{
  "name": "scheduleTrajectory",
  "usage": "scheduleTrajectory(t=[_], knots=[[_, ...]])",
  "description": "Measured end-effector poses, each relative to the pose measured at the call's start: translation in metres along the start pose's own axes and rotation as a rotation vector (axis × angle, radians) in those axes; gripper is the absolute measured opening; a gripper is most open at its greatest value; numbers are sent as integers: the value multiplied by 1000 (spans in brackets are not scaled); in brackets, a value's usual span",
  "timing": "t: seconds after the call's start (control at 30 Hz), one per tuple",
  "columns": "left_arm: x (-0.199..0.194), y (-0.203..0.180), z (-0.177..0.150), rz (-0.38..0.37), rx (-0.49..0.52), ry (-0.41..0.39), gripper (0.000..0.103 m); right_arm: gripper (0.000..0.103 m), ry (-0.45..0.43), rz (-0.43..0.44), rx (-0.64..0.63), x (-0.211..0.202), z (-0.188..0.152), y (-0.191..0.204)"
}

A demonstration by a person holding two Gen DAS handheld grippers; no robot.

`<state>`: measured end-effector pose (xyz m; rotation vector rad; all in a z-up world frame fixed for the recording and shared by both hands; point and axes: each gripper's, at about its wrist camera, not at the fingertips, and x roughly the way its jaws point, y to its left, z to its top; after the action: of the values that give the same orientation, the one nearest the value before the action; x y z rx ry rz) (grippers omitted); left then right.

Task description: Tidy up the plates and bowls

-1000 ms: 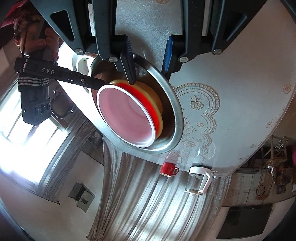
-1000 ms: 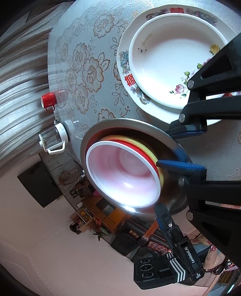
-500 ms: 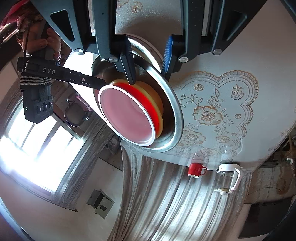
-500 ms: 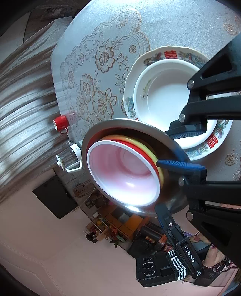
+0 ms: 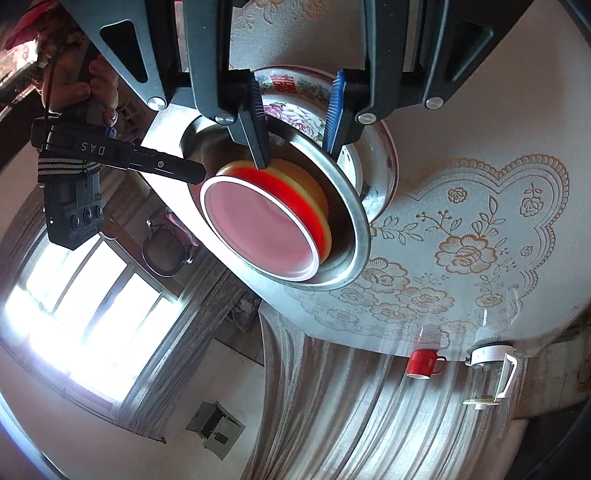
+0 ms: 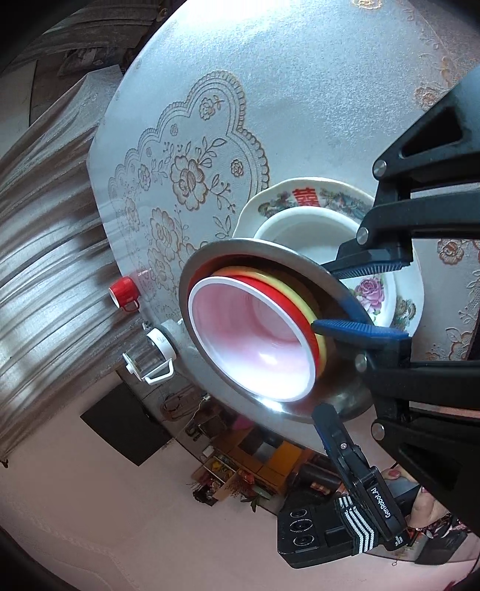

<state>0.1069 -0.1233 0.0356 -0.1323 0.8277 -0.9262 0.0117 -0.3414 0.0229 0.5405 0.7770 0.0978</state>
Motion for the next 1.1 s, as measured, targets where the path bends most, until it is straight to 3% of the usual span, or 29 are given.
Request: scheduleTrajectory(t=[0.3,0.73,1.1], knots=[[22,8,-17,7,-60,56,30,21,53,-15,59,15,-11,-23],[16,-2,-27,10,-51,40,38,24,63,10,101,14,-19,-27],[13,-10,-27,63,-14,32,38,25,47,-52,50,18,-18,-20]])
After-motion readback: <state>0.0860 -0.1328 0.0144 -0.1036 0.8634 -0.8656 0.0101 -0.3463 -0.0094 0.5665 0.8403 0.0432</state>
